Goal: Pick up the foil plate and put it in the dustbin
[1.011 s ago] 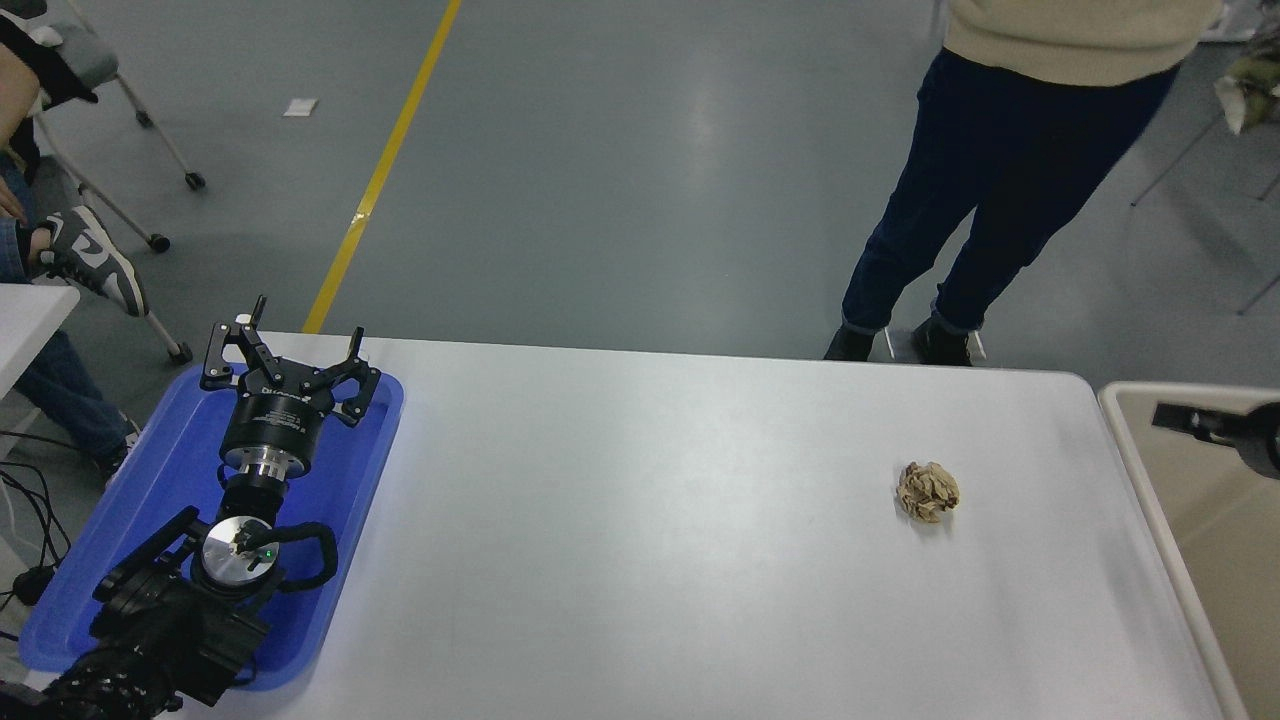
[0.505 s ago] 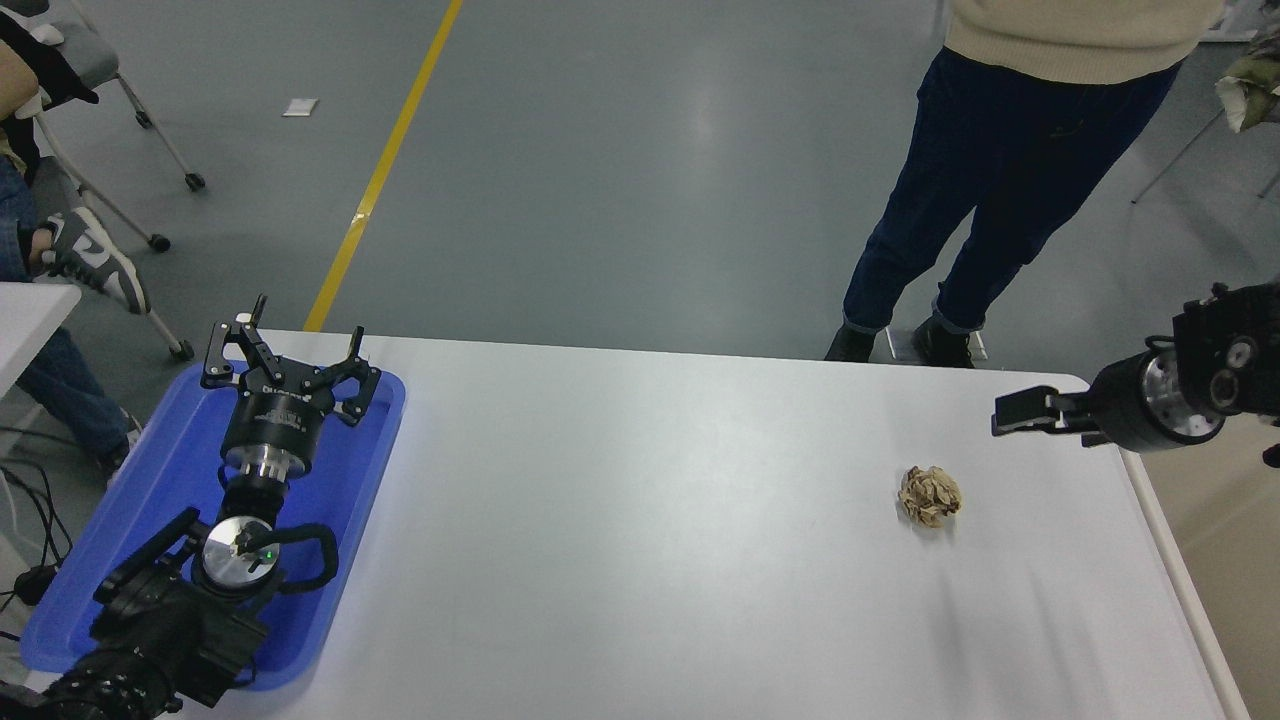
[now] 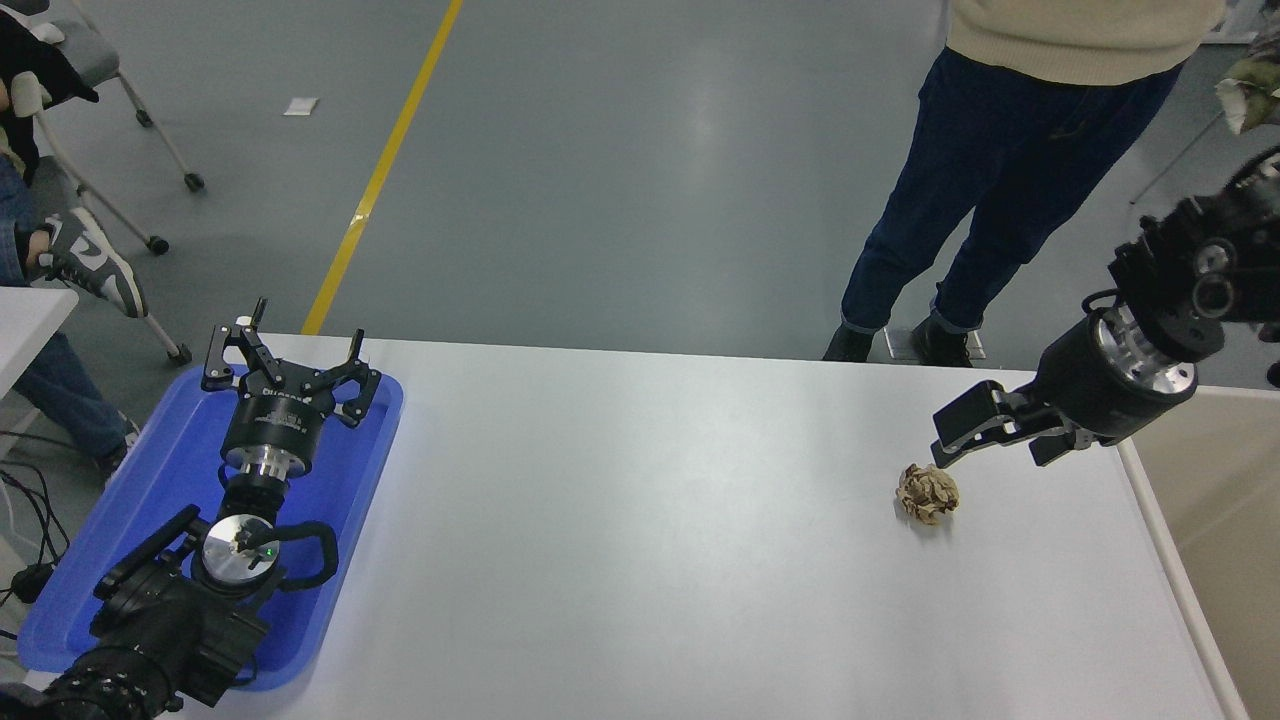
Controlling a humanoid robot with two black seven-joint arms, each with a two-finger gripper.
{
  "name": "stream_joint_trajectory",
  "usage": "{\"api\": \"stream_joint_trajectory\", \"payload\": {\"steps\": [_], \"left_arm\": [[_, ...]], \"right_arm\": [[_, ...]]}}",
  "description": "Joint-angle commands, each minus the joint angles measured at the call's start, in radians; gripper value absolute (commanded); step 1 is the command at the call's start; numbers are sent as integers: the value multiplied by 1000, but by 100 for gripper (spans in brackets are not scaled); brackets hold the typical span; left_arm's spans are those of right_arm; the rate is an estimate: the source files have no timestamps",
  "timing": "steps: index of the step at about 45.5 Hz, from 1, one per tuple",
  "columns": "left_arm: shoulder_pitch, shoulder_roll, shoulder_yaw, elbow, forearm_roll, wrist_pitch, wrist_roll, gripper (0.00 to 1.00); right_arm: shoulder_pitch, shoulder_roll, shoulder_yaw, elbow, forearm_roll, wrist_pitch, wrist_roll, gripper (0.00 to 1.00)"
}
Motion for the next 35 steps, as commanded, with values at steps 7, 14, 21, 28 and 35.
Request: {"api": "stream_joint_trajectory", "payload": {"steps": [7, 14, 21, 28, 35], "left_arm": [[0, 0, -1, 0, 0, 0, 0, 100], [0, 0, -1, 0, 0, 1, 0, 100], [0, 0, -1, 0, 0, 0, -2, 100], [0, 0, -1, 0, 0, 0, -2, 100], [2, 0, -1, 0, 0, 0, -2, 100]], "right_arm": [[178, 257, -130, 52, 256, 51, -1, 100], [207, 236, -164, 83, 260, 108, -1, 100], [216, 190, -186, 100, 282, 114, -1, 100], [215, 152, -216, 101, 289, 116, -1, 100], [213, 147, -218, 101, 289, 114, 1, 100]]}}
